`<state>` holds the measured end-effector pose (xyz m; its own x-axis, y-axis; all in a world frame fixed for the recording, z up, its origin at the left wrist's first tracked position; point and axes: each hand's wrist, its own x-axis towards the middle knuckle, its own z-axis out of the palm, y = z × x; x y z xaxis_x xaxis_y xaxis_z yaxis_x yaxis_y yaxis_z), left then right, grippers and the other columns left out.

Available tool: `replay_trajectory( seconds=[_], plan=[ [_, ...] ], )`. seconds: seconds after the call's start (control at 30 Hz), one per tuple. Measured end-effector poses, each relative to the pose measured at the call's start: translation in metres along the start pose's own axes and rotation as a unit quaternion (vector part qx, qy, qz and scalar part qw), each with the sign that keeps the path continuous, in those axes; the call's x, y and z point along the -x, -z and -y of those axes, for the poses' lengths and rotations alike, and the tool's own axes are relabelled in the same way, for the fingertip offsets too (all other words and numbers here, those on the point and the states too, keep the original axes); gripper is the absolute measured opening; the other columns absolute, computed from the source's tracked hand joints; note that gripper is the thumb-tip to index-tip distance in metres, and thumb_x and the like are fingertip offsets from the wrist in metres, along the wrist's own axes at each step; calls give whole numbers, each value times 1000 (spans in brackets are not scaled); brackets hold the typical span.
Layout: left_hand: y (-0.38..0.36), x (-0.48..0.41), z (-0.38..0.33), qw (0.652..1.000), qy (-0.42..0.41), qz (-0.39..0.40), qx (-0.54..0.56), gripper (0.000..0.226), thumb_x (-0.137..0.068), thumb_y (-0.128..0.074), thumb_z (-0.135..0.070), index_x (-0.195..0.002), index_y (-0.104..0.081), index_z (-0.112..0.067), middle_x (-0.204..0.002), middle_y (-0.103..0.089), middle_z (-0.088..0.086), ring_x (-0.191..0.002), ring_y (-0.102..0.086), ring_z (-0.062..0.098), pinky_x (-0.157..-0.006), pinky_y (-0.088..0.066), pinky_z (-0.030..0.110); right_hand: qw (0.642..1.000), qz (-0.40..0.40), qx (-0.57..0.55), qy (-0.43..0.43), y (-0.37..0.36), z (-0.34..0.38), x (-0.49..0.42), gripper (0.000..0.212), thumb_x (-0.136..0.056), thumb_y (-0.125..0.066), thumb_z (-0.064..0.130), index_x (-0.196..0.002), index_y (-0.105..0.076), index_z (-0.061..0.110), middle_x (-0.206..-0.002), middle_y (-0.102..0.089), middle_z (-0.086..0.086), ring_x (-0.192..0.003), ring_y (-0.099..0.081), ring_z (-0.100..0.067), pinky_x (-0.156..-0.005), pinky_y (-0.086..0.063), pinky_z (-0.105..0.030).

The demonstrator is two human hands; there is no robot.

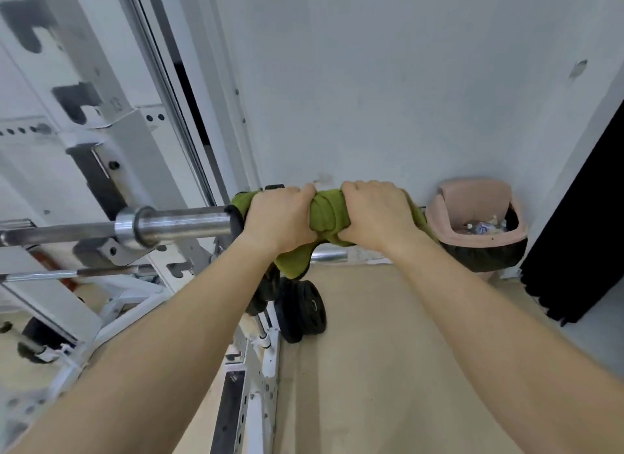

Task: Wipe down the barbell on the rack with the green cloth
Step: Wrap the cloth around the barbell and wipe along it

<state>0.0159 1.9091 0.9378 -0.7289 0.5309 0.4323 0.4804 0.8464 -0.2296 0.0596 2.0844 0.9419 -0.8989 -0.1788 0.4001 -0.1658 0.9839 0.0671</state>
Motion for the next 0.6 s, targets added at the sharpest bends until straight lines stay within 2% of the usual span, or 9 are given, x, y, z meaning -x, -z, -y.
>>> replay_trajectory(
  seconds=[0.07,0.23,0.3,0.37,0.47,0.53,0.6],
  plan=[
    [0,18,34,1000,17,-8,-7,44,-70,-62,-55,-95,-52,-20,-73,-58,-7,-58,-52,21,-48,-38,30,999,15,6,42,1,37,-17,45,-73,-70,44,-103,-54,14,-94,-65,-3,-83,-64,-27,-64,-34,-33],
    [-2,59,111,998,58,-7,-4,40,-65,-68,-49,-78,-43,-21,-62,-51,-8,-55,-57,23,-47,-44,31,994,24,-30,101,-6,125,-55,40,-76,-70,42,-91,-43,18,-88,-64,-1,-78,-64,-27,-60,-38,-34],
    [2,68,133,995,86,40,-19,44,-63,-70,-52,-83,-46,-21,-66,-55,-8,-59,-60,22,-51,-48,33,992,18,-29,120,-7,151,-64,36,-78,-71,40,-94,-47,18,-86,-62,-1,-75,-63,-26,-59,-36,-34],
    [9,65,141,986,111,123,-29,52,-62,-71,-58,-95,-50,-24,-76,-61,-7,-68,-61,22,-58,-50,33,992,-5,-24,123,-11,169,-68,40,-78,-72,39,-104,-54,15,-89,-63,-2,-77,-65,-25,-58,-36,-34],
    [14,55,138,973,130,188,-19,60,-61,-72,-65,-101,-49,-28,-84,-64,-7,-76,-62,23,-61,-49,34,988,-53,-1,146,-20,164,-62,45,-77,-74,39,-111,-57,13,-95,-66,-3,-79,-65,-25,-58,-37,-34],
    [14,54,132,975,134,174,-14,58,-62,-72,-66,-99,-51,-28,-84,-64,-6,-76,-62,23,-60,-50,35,984,-90,21,150,-25,136,-50,50,-73,-78,44,-109,-59,14,-92,-67,-4,-77,-66,-25,-61,-40,-34],
    [15,50,116,978,137,159,1,54,-61,-73,-61,-99,-53,-29,-82,-62,-6,-75,-61,23,-57,-46,33,987,-99,36,118,-29,96,-35,57,-67,-81,50,-107,-61,15,-89,-67,-3,-76,-66,-26,-64,-44,-35]
  ],
)
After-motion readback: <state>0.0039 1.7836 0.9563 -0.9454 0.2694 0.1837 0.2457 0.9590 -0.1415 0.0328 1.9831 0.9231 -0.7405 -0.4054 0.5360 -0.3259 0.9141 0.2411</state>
